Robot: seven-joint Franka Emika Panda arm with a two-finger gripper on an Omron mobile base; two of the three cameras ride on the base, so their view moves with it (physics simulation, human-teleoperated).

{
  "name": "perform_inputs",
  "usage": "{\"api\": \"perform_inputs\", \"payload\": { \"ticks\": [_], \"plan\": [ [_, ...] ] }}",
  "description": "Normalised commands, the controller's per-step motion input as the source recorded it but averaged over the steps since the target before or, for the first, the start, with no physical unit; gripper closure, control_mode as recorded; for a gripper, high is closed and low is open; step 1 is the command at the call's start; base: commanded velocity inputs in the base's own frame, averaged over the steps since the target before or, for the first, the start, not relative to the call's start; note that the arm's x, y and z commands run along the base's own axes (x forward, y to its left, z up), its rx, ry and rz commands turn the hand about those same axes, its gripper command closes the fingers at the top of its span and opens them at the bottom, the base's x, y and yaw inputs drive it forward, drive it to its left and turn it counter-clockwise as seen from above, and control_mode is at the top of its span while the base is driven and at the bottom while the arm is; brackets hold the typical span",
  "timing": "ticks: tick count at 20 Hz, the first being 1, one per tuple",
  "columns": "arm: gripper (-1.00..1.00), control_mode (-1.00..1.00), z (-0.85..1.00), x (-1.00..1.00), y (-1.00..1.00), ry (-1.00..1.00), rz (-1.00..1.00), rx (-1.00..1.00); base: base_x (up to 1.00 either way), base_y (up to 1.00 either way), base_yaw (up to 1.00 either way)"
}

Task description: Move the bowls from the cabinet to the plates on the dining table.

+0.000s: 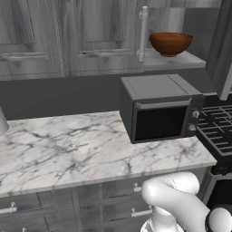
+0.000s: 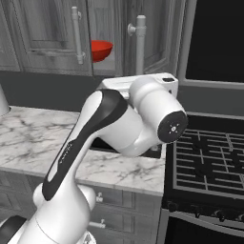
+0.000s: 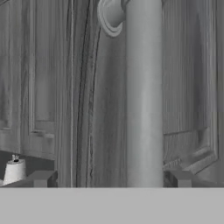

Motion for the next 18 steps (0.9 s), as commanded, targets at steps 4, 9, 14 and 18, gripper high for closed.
{"api": "perform_inputs", "payload": {
  "ticks": [4,9,14,18],
  "plan": [
    [-1.0,-1.0,0.0,0.0,-0.08,-0.07,-0.17,-0.06,0.0,0.0,0.0],
    [-1.0,-1.0,0.09,-0.13,0.02,-0.06,-0.18,-0.02,0.0,0.0,0.0],
    [-1.0,-1.0,0.2,-0.32,0.03,-0.08,-0.12,0.0,0.0,0.0,0.0],
    [-1.0,-1.0,0.1,-0.38,0.12,-0.09,-0.12,0.01,0.0,0.0,0.0]
  ]
}}
